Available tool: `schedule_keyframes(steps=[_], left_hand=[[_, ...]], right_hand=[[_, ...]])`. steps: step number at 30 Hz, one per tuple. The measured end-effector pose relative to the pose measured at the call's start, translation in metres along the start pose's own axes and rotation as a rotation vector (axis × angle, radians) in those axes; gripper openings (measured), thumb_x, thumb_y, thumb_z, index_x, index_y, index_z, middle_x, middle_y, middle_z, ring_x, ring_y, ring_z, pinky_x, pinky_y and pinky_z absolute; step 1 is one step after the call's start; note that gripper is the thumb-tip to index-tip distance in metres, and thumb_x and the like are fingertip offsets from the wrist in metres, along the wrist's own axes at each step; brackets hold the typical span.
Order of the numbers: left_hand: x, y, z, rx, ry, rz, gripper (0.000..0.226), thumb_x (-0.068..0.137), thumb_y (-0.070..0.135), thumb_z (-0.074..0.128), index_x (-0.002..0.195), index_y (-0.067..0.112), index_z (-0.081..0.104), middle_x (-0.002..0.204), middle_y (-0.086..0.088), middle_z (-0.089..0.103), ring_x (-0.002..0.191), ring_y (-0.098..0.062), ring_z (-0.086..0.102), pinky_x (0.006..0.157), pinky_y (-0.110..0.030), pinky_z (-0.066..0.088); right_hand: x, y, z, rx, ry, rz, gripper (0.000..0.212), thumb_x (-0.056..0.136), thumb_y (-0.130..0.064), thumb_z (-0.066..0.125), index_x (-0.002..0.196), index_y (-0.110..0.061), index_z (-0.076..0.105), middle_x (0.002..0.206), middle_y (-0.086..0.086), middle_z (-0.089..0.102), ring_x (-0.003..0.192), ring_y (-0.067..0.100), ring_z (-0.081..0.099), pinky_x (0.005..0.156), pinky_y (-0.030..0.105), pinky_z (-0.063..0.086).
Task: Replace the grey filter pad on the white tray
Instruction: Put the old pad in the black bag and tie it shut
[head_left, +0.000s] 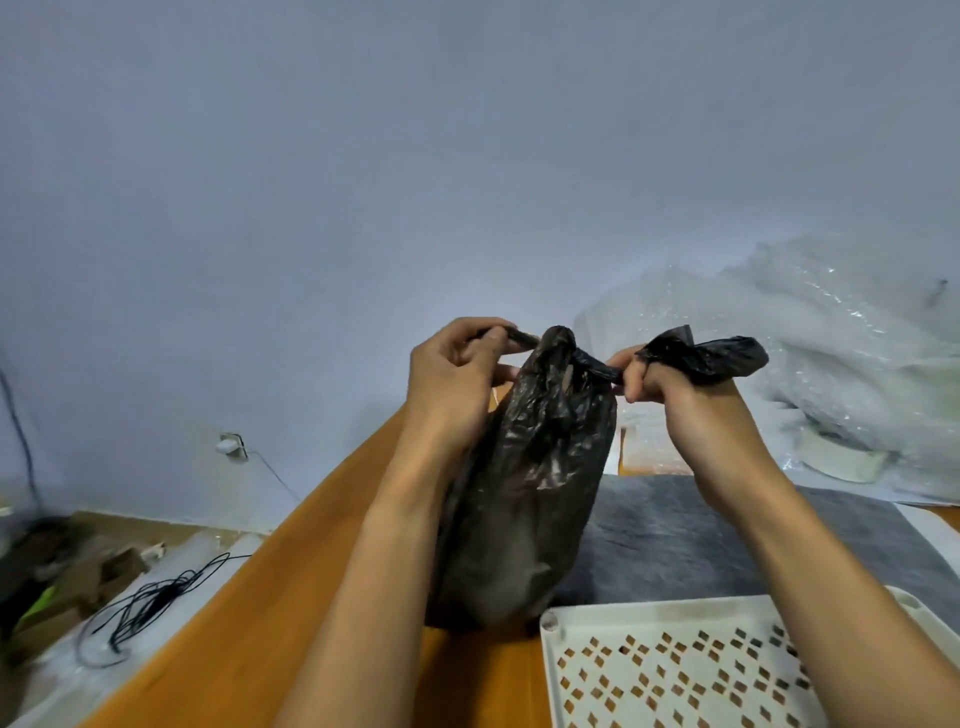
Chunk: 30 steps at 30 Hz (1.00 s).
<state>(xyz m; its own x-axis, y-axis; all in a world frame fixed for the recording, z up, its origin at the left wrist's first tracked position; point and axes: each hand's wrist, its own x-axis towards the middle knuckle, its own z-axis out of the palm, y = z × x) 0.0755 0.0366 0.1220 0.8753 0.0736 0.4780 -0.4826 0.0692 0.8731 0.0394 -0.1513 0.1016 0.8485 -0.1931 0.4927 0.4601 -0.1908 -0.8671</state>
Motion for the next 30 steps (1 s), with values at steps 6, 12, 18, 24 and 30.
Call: schedule_keyframes(steps=[6, 12, 18, 24, 30], left_hand=[[0.018, -0.011, -0.045, -0.025, 0.302, 0.024, 0.021, 0.103, 0.011, 0.051, 0.110, 0.002, 0.069, 0.102, -0.011, 0.078, 0.073, -0.016, 0.073, 0.069, -0.029, 0.058], [0.025, -0.026, -0.081, -0.058, 0.478, -0.057, 0.021, 0.103, 0.018, 0.053, 0.109, 0.012, 0.072, 0.104, -0.007, 0.078, 0.078, -0.016, 0.067, 0.076, -0.033, 0.060], [0.026, -0.020, -0.082, -0.072, 0.342, -0.130, 0.021, 0.101, 0.017, 0.052, 0.111, 0.007, 0.068, 0.102, -0.011, 0.078, 0.070, -0.020, 0.064, 0.068, -0.032, 0.057], [0.017, -0.003, -0.075, 0.139, 0.123, -0.208, 0.033, 0.101, 0.037, 0.055, 0.112, 0.008, 0.066, 0.101, -0.009, 0.077, 0.065, -0.023, 0.067, 0.069, -0.035, 0.061], [0.001, -0.001, -0.049, 0.495, -0.303, -0.168, 0.042, 0.094, 0.045, 0.064, 0.133, 0.030, 0.059, 0.116, 0.000, 0.068, 0.066, -0.018, 0.068, 0.070, -0.036, 0.059]], right_hand=[[0.006, 0.004, -0.009, -0.029, 0.034, 0.013, 0.027, 0.077, -0.011, 0.043, 0.051, -0.018, 0.043, 0.084, 0.001, 0.068, 0.085, 0.012, 0.065, 0.090, 0.031, 0.043], [0.006, 0.005, 0.001, -0.114, 0.001, 0.026, 0.030, 0.080, -0.013, 0.040, 0.051, -0.020, 0.040, 0.080, 0.019, 0.058, 0.081, 0.028, 0.057, 0.064, 0.010, 0.038], [0.006, 0.011, 0.003, -0.078, -0.051, 0.141, 0.034, 0.092, 0.002, 0.038, 0.061, -0.008, 0.049, 0.075, 0.022, 0.063, 0.071, 0.026, 0.066, 0.069, 0.011, 0.045], [0.003, 0.015, 0.010, -0.039, -0.125, 0.162, 0.029, 0.095, -0.003, 0.045, 0.085, -0.004, 0.072, 0.091, 0.010, 0.077, 0.075, 0.018, 0.067, 0.074, 0.035, 0.052], [0.002, 0.017, 0.014, 0.042, -0.165, 0.199, 0.026, 0.100, -0.011, 0.052, 0.104, -0.012, 0.078, 0.097, 0.010, 0.078, 0.072, 0.022, 0.072, 0.069, 0.031, 0.054]])
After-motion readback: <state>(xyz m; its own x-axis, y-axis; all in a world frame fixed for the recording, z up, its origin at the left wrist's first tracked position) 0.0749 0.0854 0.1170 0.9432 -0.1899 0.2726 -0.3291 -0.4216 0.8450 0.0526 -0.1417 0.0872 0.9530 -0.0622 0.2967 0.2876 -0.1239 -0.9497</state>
